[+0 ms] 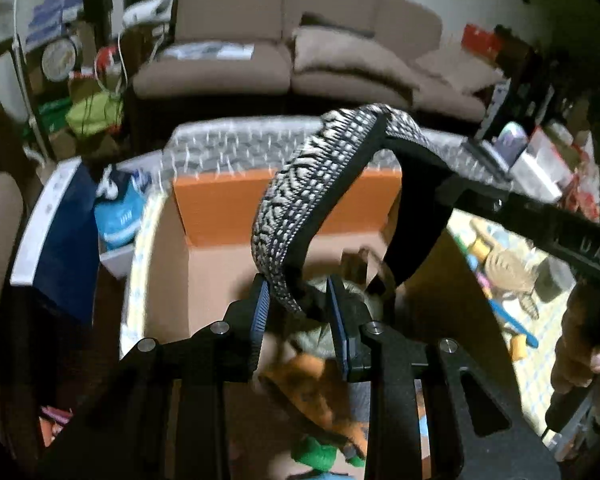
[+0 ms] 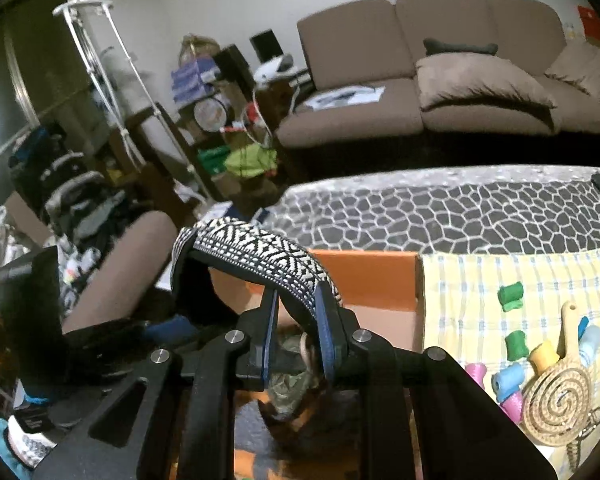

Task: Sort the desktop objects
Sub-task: 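Lower the headband into the orange box and open both tools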

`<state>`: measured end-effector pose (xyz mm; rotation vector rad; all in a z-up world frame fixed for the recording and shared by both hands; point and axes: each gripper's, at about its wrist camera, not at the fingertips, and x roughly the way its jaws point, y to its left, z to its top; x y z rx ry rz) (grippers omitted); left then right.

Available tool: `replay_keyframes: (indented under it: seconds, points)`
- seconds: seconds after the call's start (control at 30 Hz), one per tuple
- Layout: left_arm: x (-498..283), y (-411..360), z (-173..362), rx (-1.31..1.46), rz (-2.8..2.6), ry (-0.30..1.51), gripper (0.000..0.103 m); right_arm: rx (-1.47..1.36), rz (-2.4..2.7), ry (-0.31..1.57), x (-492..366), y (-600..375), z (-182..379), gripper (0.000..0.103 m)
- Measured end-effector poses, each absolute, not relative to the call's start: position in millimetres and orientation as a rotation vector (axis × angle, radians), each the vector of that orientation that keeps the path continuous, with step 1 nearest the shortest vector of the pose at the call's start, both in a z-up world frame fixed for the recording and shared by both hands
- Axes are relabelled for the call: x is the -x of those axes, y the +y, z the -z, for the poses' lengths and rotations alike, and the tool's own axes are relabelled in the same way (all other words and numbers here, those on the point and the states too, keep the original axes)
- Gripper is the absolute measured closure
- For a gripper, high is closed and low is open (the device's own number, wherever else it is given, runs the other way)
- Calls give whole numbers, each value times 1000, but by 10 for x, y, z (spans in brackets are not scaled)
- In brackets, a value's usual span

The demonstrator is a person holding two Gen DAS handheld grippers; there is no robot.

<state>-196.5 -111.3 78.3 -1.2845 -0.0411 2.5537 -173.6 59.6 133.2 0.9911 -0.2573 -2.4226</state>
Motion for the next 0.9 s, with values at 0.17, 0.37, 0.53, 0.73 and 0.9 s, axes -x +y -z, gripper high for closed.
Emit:
replay_keyframes:
  seconds: [0.17,0.37,0.53,0.73,0.9]
  points:
    - [1958,-1095,-630,1360,-2501,-87,75,-1069,2421,-210,1840,533,-1157,83]
    - [2005,-1058,-528,1471,-2449,-50,68,-1154,2389,-181,2018,427,-1051,83]
    - [1961,-916,-460,1519,-2396,34,68,-1325,2305,-99,2272,196,-843,83]
    - [1951,-992,-546,1486,-2412,5,67,-1388,2292,63,2303,23,-680,83]
    - [2076,-1135,-726,1425,-2582,4,52,-1362,2365,21,2268,186,-778,84]
